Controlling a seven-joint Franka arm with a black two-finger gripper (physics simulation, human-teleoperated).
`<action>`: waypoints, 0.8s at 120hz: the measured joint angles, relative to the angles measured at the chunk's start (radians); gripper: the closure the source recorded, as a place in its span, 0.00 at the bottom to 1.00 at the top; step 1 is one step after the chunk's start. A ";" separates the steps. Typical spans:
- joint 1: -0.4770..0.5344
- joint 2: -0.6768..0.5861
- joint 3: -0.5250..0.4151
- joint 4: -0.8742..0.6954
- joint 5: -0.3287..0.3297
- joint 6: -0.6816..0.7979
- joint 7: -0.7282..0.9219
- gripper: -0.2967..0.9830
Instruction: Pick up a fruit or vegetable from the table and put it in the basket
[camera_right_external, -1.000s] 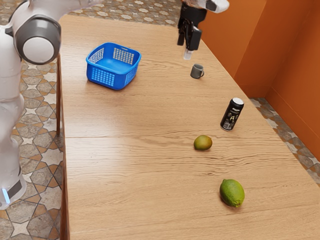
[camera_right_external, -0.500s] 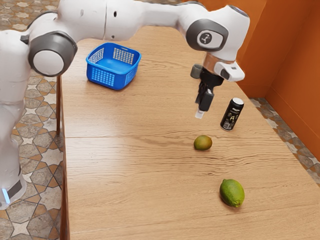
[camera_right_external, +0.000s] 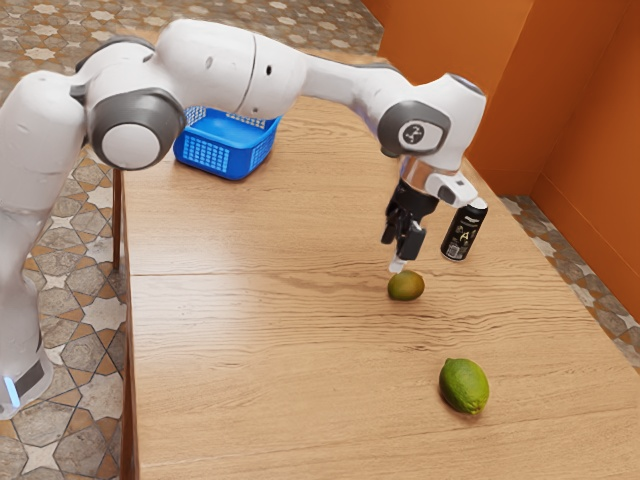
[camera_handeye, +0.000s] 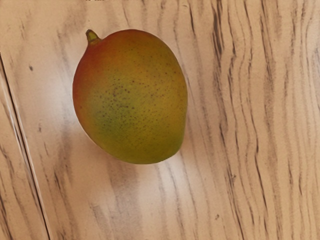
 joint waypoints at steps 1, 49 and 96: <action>0.000 0.003 0.000 0.000 -0.001 0.004 -0.001 0.23; 0.002 0.088 0.002 -0.002 -0.049 0.147 -0.031 0.23; 0.002 0.115 0.004 -0.002 -0.056 0.197 -0.055 0.23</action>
